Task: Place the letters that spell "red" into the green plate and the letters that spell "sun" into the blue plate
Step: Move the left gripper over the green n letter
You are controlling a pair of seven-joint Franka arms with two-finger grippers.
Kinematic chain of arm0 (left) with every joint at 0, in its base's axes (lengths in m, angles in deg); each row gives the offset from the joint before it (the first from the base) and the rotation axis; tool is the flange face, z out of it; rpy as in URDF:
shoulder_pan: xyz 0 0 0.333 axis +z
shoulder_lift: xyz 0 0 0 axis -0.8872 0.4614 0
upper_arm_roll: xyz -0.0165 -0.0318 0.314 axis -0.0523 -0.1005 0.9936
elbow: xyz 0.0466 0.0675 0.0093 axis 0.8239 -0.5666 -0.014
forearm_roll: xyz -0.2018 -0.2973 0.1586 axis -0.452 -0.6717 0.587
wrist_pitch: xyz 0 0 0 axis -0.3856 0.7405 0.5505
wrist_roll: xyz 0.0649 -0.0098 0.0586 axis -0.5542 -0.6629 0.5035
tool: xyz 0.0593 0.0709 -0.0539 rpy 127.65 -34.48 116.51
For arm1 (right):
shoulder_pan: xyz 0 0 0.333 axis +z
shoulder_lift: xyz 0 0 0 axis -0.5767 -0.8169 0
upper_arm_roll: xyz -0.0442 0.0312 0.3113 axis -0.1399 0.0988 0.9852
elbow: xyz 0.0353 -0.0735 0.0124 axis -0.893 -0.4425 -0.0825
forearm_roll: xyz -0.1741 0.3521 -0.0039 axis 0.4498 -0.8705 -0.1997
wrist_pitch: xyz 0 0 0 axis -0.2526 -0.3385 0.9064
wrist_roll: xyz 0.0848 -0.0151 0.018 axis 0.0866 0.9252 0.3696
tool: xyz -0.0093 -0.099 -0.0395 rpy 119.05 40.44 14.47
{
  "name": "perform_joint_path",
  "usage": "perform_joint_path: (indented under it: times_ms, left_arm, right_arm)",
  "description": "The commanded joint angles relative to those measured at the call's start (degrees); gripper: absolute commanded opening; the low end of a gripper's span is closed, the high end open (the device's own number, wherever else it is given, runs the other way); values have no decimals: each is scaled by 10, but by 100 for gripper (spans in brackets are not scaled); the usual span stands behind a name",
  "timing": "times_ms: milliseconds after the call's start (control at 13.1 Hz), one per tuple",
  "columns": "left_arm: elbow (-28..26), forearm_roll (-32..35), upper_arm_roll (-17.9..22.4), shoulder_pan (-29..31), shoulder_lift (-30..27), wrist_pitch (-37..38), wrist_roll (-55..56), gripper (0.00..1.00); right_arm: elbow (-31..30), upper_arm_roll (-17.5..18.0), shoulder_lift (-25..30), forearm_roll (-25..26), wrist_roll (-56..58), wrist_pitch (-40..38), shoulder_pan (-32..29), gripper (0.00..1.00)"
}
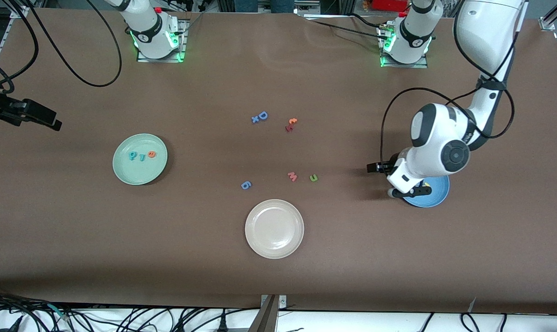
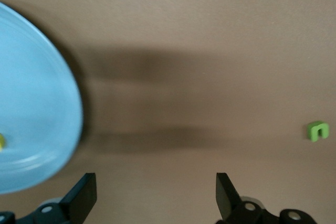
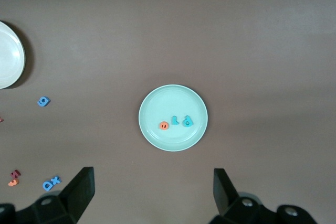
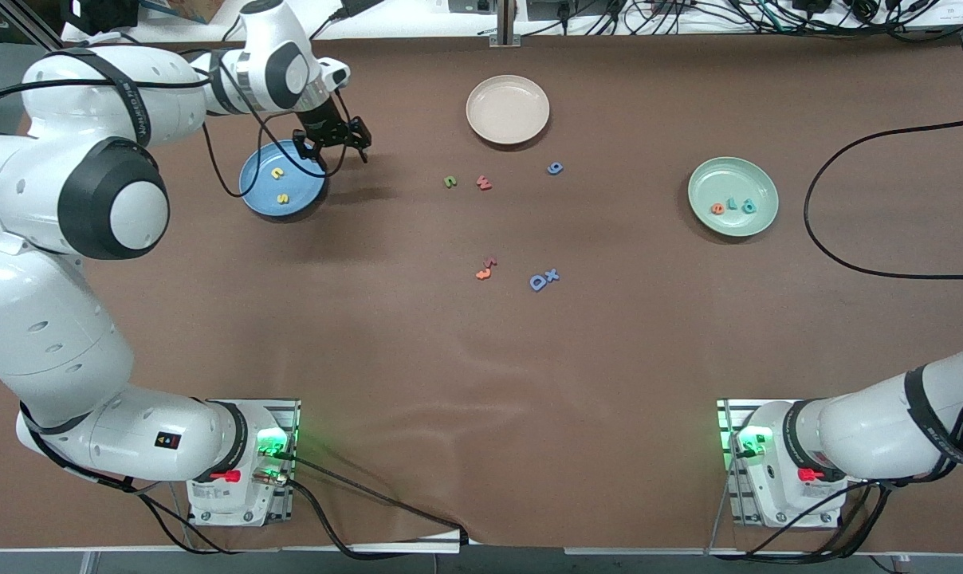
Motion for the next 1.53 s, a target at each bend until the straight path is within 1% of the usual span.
perform_joint_path:
  times_ms: [0, 76, 229, 535, 764, 917, 1069, 1451]
  left_arm:
    - [48, -17, 6, -36, 39, 5, 76, 100]
    - [56, -17, 6, -53, 47, 4, 106, 100]
    - [60, -17, 6, -72, 59, -31, 151, 100]
    - [65, -18, 6, -100, 76, -73, 164, 100]
    - [93, -17, 6, -116, 96, -85, 213, 100]
    - [103, -11, 8, -151, 106, -99, 261, 100]
    - [103, -10, 8, -160, 116, -128, 276, 100]
    - [104, -10, 8, -173, 130, -134, 275, 100]
  right_arm:
    - [-22, 10, 12, 5, 3, 7, -7, 100]
    - [-22, 11, 7, 4, 2, 7, -8, 100]
    - [-22, 11, 1, 4, -5, 12, -9, 100]
    - [-23, 10, -8, 5, 2, 7, -14, 100]
    - [-22, 10, -14, 7, 9, 4, -22, 100]
    - [-22, 11, -10, 5, 6, 3, -21, 100]
    - [-22, 13, -9, 7, -4, 5, -16, 100]
    - [-23, 15, -18, 10, -6, 7, -3, 100]
